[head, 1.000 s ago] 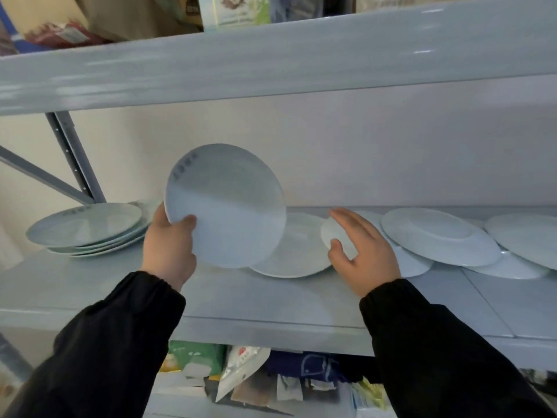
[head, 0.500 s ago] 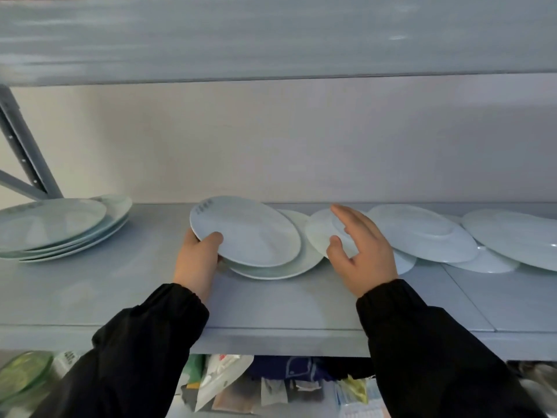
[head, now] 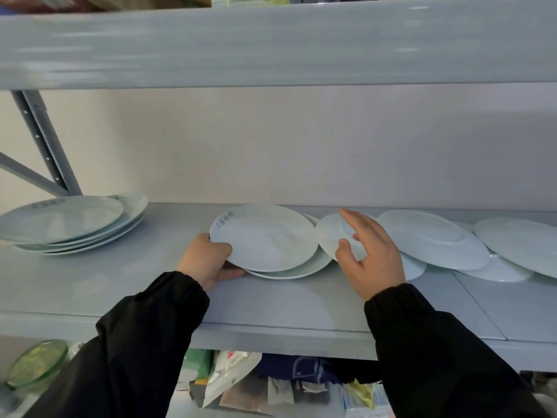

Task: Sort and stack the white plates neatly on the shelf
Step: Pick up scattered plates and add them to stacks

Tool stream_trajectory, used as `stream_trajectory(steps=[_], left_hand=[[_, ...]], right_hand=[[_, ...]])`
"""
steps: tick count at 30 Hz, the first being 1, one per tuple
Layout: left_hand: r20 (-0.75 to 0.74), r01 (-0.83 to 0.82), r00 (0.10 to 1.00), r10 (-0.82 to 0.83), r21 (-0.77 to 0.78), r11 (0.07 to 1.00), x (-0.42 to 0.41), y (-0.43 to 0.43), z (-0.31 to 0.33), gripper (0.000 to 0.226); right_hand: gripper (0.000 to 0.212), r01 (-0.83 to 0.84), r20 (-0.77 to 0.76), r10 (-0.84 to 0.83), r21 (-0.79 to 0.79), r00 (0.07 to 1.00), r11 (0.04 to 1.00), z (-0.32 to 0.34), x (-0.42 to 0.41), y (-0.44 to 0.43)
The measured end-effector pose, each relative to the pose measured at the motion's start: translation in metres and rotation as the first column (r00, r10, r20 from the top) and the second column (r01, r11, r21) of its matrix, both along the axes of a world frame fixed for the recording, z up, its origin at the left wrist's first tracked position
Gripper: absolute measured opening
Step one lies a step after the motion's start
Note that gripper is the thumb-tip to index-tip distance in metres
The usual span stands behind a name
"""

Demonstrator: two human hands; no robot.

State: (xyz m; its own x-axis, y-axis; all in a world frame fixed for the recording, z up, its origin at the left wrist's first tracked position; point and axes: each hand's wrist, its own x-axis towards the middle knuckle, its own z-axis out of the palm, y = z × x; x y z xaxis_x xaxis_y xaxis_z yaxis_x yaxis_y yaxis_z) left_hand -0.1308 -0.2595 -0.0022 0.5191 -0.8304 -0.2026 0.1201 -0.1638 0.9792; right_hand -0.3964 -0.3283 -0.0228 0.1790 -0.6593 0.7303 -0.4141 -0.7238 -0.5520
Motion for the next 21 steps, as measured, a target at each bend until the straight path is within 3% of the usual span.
stream_trajectory(steps=[7,21], left_hand=[[-0.024,-0.014,1.000,0.013,-0.032,0.999,0.008,0.000,0.004,0.038],[-0.022,-0.242,0.970,0.241,-0.024,0.970,0.091,0.025,0.003,0.042]], right_hand=[[0.052,0.006,-0.001,-0.006,0.023,1.000,1.000,-0.001,-0.002,-0.001],[0.052,0.028,-0.055,-0.022,0.095,0.998,0.995,0.007,0.000,0.010]])
